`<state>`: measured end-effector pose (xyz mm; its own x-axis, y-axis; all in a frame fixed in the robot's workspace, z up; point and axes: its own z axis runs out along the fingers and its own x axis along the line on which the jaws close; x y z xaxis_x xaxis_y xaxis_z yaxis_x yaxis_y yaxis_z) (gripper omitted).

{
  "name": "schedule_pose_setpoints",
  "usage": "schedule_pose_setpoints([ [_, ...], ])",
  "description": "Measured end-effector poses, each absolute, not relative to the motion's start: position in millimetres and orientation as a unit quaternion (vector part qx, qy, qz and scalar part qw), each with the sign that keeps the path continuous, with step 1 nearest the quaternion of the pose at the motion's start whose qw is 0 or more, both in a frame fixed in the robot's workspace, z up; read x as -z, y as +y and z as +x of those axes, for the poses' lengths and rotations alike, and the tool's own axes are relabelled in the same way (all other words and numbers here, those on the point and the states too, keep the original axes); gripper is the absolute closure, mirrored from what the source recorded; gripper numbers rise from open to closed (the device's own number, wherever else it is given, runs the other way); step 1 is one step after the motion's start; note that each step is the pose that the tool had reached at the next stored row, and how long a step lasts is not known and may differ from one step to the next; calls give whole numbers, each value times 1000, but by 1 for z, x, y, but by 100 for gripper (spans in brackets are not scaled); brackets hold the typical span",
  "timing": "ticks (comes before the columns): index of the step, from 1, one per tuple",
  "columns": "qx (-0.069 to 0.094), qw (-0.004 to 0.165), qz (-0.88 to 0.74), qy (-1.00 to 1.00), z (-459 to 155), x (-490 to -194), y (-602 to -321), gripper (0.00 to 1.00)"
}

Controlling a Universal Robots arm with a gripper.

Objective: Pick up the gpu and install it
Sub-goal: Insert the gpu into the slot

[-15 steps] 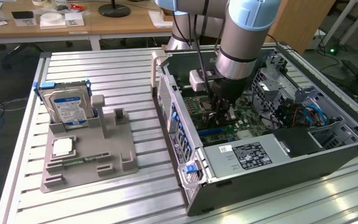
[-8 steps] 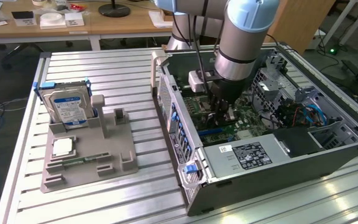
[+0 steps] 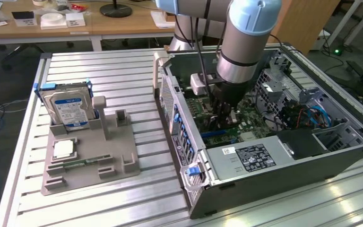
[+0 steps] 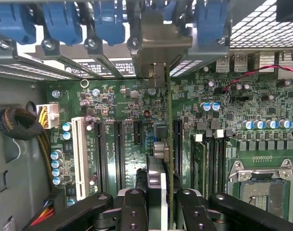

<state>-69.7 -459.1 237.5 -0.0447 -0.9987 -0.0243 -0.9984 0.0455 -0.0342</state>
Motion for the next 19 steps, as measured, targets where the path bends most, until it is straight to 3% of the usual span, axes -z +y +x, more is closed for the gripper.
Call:
schedule_pose_setpoints([
  [19,3,20,-691,723,-70,-233,-459,72],
])
